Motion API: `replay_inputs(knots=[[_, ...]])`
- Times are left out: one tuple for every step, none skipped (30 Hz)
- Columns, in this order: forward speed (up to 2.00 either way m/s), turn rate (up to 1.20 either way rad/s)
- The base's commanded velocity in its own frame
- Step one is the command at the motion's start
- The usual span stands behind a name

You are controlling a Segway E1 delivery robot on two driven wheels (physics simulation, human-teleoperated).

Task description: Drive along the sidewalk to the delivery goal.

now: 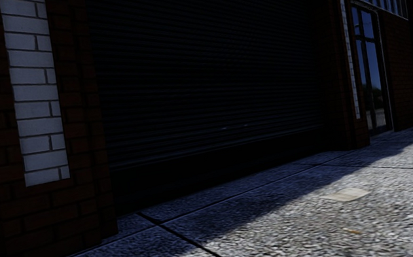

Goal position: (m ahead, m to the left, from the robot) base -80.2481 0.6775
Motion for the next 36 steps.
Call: replay_inputs(knots=[[-0.81, 0.57], [-0.81, 0.57], [-0.81, 0.57], [-0.81, 0.57], [-0.8, 0.57], [-0.8, 0.57], [-0.8, 0.57], [-0.8, 0.57], [-0.8, 0.57], [-0.8, 0.57], [-0.8, 0.57], [-0.8, 0.57], [-0.8, 0.57], [-0.8, 0.57], [-0.8, 0.57], [-0.8, 0.57], [-0.8, 0.57], [-0.8, 0.57], [-0.8, 0.57], [-0.8, 0.57], [-0.8, 0.57], [-0.8, 0.57], [-0.8, 0.58], [-0.8, 0.58], [-0.8, 0.58], [-0.8, 0.58], [-0.8, 0.58], [-0.8, 0.58], [-0.8, 0.58], [-0.8, 0.58], [-0.8, 0.58], [-0.79, 0.58], [-0.79, 0.58], [0.0, 0.45], [0.0, 0.0], [0.0, 0.0]])
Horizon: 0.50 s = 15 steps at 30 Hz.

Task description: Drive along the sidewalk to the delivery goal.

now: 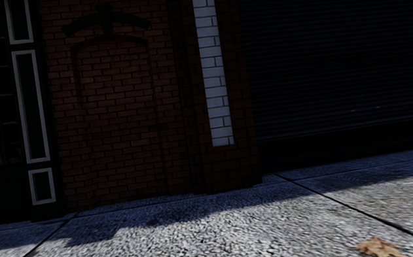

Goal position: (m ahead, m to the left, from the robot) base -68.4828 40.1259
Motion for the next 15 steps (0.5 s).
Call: replay_inputs(knots=[[0.0, 0.0], [0.0, 0.0], [0.0, 0.0], [0.0, 0.0], [0.0, 0.0], [0.0, 0.0], [0.0, 0.0], [0.0, 0.0], [0.0, 0.0], [0.0, 0.03], [0.0, 0.15], [0.0, 0.22], [0.0, 0.22], [0.09, 0.29], [0.47, 0.35]])
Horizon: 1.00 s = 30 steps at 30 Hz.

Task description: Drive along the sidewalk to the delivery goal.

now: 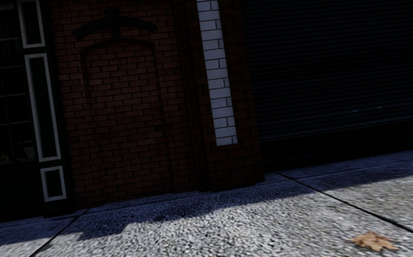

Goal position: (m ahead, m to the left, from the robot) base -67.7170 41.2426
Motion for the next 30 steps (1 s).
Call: replay_inputs(knots=[[0.47, 0.35], [0.8, 0.4], [0.95, 0.42], [1.03, 0.42], [1.03, 0.42], [1.06, 0.42], [1.13, 0.46], [1.18, 0.51], [1.18, 0.51], [1.23, 0.55], [1.25, 0.57], [1.26, 0.57], [1.26, 0.57], [1.26, 0.57], [1.26, 0.57], [1.26, 0.57], [1.26, 0.57], [1.3, 0.57], [1.34, 0.58], [1.38, 0.6], [1.38, 0.6], [1.39, 0.63], [1.4, 0.63], [1.4, 0.64], [1.4, 0.64], [1.4, 0.64], [1.4, 0.64], [1.4, 0.64], [1.4, 0.65], [1.4, 0.67]])
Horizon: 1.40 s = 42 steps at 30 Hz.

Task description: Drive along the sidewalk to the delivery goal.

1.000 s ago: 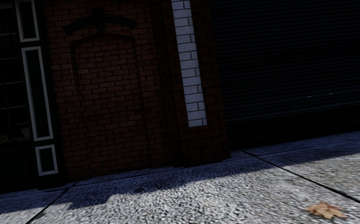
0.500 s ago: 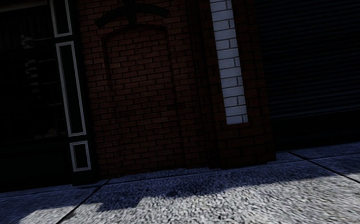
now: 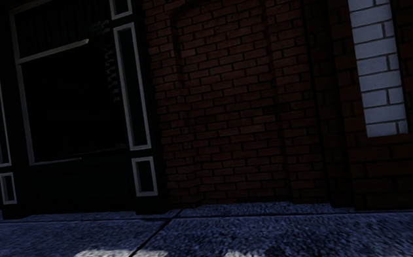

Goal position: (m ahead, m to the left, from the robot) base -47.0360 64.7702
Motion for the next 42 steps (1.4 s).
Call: replay_inputs(knots=[[1.4, 0.68], [1.4, 0.68], [1.4, 0.72], [1.41, 0.76], [1.41, 0.77], [1.41, 0.77], [1.41, 0.78], [1.4, 0.78], [1.4, 0.78], [1.4, 0.79], [1.4, 0.79], [1.4, 0.79], [1.4, 0.79], [1.4, 0.79], [1.4, 0.79], [1.4, 0.79], [1.4, 0.79], [1.4, 0.79], [1.4, 0.79], [1.4, 0.79], [1.4, 0.79], [1.4, 0.79], [1.4, 0.79], [1.4, 0.79], [1.4, 0.79], [1.4, 0.79], [1.4, 0.79], [1.45, 0.79], [2.0, 0.79], [2.0, 0.79], [2.0, 0.79], [2.0, 0.79], [2.0, 0.79], [2.0, 0.79], [2.0, 0.79], [2.0, 0.79], [2.0, 0.79], [2.0, 0.79], [2.0, 0.79], [2.0, 0.79], [2.0, 0.79], [2.0, 0.79]])
